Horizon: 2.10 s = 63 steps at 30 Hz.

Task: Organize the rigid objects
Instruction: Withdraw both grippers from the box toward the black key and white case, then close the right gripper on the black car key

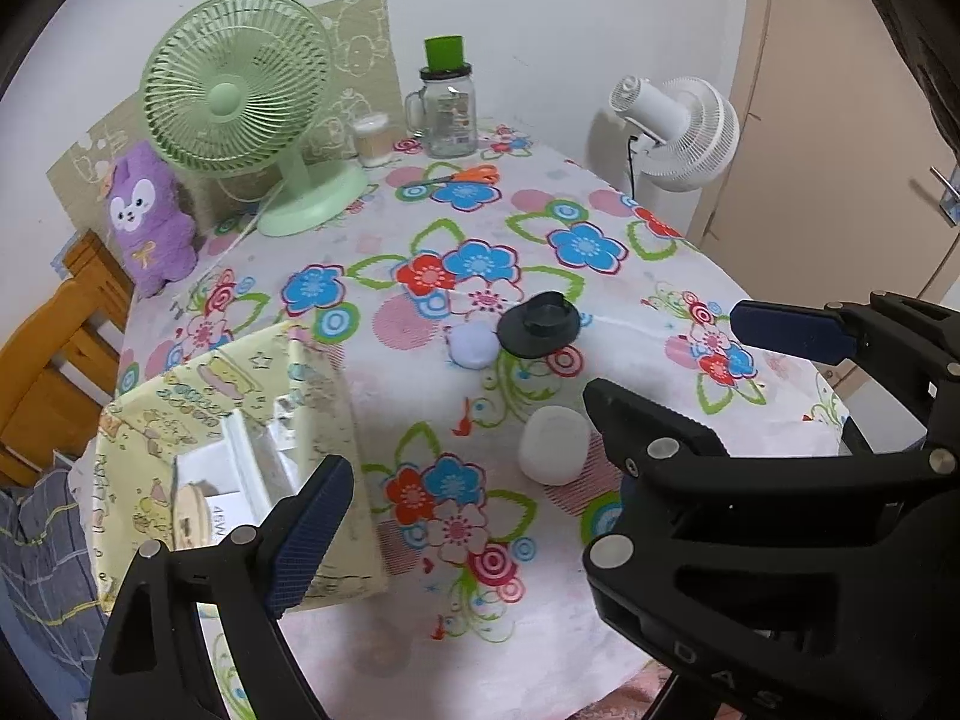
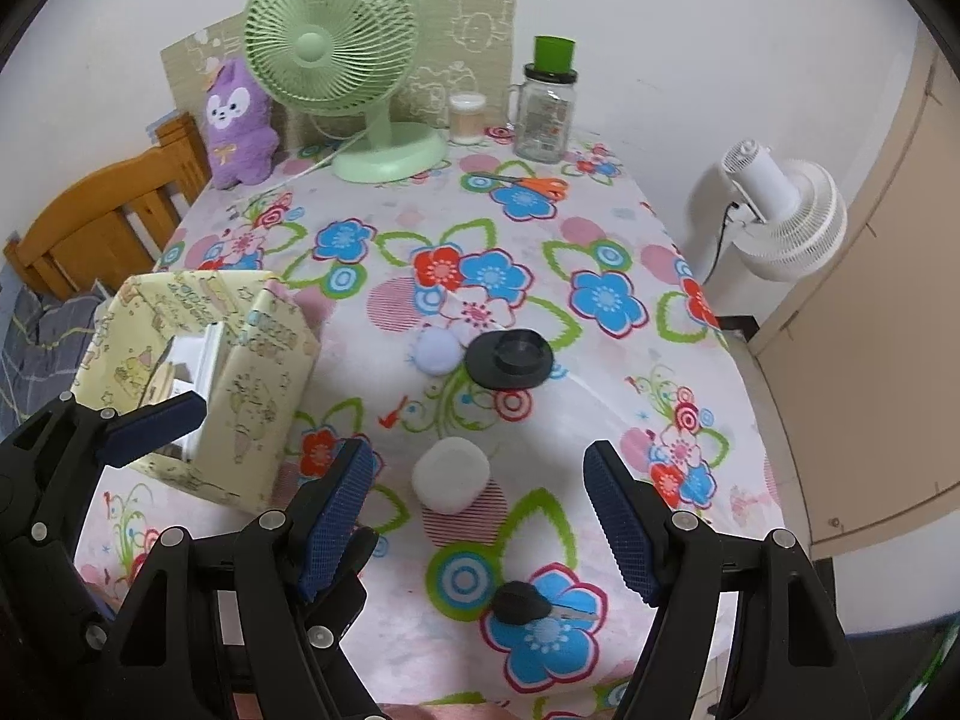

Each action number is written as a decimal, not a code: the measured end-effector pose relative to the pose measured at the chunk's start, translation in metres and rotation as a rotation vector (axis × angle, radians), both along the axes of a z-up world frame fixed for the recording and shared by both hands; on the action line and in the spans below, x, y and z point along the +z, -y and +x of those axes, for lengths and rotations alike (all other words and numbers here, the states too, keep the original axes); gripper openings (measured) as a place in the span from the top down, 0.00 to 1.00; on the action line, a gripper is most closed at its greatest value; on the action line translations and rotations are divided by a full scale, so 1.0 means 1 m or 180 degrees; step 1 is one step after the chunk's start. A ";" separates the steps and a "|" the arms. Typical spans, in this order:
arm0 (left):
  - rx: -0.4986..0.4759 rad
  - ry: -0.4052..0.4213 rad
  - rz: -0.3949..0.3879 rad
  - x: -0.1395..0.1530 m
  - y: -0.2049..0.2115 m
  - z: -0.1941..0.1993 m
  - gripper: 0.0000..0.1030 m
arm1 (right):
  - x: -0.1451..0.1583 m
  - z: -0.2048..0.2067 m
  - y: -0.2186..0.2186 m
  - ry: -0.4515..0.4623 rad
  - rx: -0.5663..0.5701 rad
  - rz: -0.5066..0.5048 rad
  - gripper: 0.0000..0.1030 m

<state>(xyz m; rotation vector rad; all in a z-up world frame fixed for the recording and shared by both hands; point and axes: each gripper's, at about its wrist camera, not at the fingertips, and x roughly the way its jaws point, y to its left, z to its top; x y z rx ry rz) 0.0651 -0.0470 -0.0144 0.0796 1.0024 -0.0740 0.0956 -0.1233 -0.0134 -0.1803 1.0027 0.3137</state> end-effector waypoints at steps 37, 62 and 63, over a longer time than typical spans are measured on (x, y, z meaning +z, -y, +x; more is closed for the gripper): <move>-0.0169 0.0122 0.0140 -0.068 0.052 -0.013 0.13 | -0.068 -0.015 0.052 0.0131 0.0030 -0.0020 0.27; -0.0355 -0.0131 0.0141 -0.115 0.048 -0.035 0.13 | -0.125 -0.032 0.046 -0.0239 0.0201 -0.0033 0.31; -0.0357 -0.0142 0.0138 -0.116 0.048 -0.035 0.13 | -0.127 -0.032 0.046 -0.0254 0.0196 -0.0036 0.31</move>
